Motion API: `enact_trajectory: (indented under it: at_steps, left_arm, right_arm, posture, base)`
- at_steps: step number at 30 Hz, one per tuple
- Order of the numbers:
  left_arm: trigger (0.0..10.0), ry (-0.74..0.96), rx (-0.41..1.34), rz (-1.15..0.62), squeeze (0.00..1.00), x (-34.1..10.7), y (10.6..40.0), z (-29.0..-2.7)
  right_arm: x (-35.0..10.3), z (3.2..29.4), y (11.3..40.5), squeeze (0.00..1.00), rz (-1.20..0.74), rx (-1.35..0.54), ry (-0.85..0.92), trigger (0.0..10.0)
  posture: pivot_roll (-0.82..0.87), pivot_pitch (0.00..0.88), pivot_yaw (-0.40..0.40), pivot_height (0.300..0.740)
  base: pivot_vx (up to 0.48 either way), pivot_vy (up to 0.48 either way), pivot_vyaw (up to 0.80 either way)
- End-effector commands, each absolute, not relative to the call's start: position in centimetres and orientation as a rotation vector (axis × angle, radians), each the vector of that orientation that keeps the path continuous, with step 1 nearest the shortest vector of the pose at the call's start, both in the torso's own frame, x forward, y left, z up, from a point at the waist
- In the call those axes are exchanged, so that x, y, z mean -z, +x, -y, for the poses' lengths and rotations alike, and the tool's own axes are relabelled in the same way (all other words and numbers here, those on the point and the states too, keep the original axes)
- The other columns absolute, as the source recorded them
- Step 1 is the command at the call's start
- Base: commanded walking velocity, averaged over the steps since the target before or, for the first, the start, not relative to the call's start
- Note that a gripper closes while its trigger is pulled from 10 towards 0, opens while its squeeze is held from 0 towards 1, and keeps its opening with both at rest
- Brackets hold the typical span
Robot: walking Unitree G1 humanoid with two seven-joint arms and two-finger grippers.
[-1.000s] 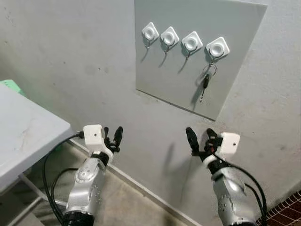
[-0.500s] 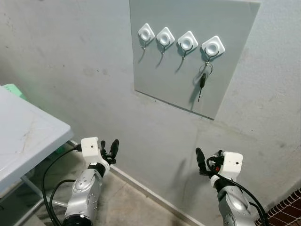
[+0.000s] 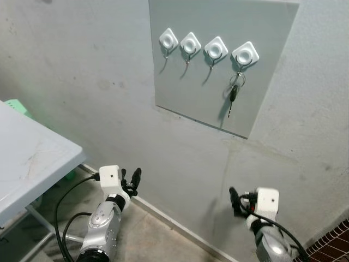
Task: Hang keys on a hook
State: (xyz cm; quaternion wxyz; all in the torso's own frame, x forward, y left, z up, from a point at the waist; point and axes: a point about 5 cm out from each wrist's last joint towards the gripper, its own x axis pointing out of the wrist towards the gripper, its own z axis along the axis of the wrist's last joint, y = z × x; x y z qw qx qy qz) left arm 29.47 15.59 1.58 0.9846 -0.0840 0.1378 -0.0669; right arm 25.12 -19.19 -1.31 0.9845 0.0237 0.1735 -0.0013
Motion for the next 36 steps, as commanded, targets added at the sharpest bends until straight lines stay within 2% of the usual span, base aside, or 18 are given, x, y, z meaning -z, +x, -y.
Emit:
enact_trajectory:
  at_steps: [1,3,5,7,13,18,24,33,36]
  left_arm:
    - [10.0,-0.108,0.125,-0.383,0.00,0.4,28.1,-16.0]
    - [10.0,-0.152,0.111,-0.474,0.00,1.9,26.9,-16.0]
    - [10.0,-0.123,0.112,-0.612,0.00,4.2,24.5,-15.9]
    - [10.0,-0.127,0.088,-0.669,0.00,5.0,23.6,-16.0]
    - [10.0,-0.127,0.079,-0.758,0.00,6.6,21.4,-15.7]
    - [10.0,-0.108,0.049,-0.832,0.00,7.8,19.3,-16.4]
    - [10.0,-0.096,0.042,-0.880,0.00,8.5,18.0,-16.7]
    - [10.0,-0.101,0.032,-0.894,0.00,8.7,17.6,-16.6]
    - [10.0,-0.097,0.036,-0.892,0.00,8.7,17.6,-16.5]
  right_arm:
    - [3.0,19.0,24.0,0.00,-0.459,-0.029,0.037,10.0]
    - [4.0,19.1,23.0,0.00,-0.525,-0.033,0.025,10.0]
    - [5.5,19.5,21.4,0.00,-0.637,-0.026,0.000,10.0]
    - [6.2,19.7,20.6,0.00,-0.685,-0.001,0.019,10.0]
    - [7.9,19.5,18.1,0.00,-0.824,-0.002,-0.010,10.0]
    - [8.9,19.2,16.3,0.00,-0.900,-0.001,-0.018,10.0]
    - [9.6,19.3,14.6,0.00,-0.966,-0.020,-0.038,10.0]
    - [9.7,19.3,14.3,0.00,-0.979,-0.051,-0.073,10.0]
    - [9.7,19.3,14.3,0.00,-0.983,-0.063,-0.087,10.0]
  posture:
    - [0.09,0.000,0.059,0.740]
    - [0.09,0.000,0.059,0.740]
    - [0.09,0.000,0.060,0.740]
    - [0.09,0.000,0.061,0.740]
    - [0.11,0.000,0.050,0.740]
    - [0.12,0.000,0.040,0.740]
    - [0.11,0.000,0.042,0.740]
    - [0.13,0.000,0.030,0.740]
    - [0.14,0.000,0.028,0.740]
  base:
    - [0.000,0.000,0.00]
    - [0.000,0.000,0.00]
    - [0.000,0.000,0.00]
    - [0.000,0.000,0.00]
    - [0.000,0.000,0.00]
    - [0.000,0.000,0.00]
    - [0.000,0.000,0.00]
    - [0.000,0.000,0.00]
    - [0.000,0.000,0.69]
